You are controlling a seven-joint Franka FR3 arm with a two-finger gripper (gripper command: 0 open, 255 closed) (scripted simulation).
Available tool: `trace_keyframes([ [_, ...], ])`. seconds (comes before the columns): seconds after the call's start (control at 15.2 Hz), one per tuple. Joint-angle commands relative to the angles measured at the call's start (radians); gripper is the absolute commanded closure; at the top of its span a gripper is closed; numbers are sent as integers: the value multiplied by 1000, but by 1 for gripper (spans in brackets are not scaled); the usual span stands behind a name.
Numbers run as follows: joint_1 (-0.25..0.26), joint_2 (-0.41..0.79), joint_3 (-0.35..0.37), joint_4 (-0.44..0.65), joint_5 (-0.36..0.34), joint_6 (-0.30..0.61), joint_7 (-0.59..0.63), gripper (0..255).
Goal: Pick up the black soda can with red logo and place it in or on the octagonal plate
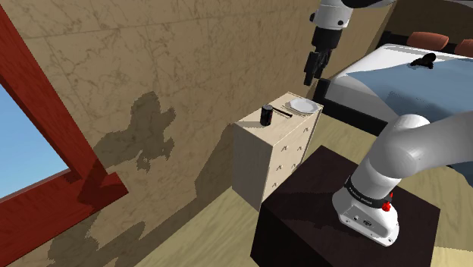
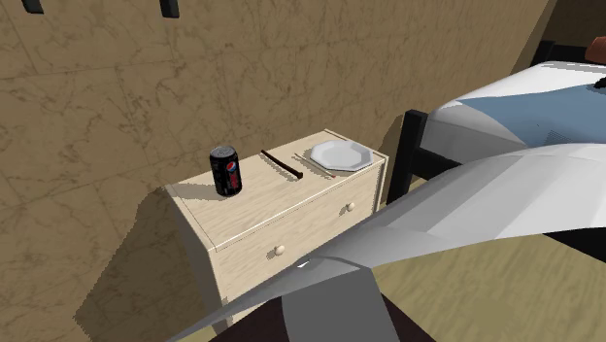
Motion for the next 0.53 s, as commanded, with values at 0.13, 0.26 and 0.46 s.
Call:
trace_keyframes([
  [0.13, -6, 50, -17, -15, -10, 65, -18, 0],
  [0.26, -12, 105, -34, -25, -19, 129, -36, 0],
  [0.46, -19, 196, -59, -29, -29, 223, -62, 0],
])
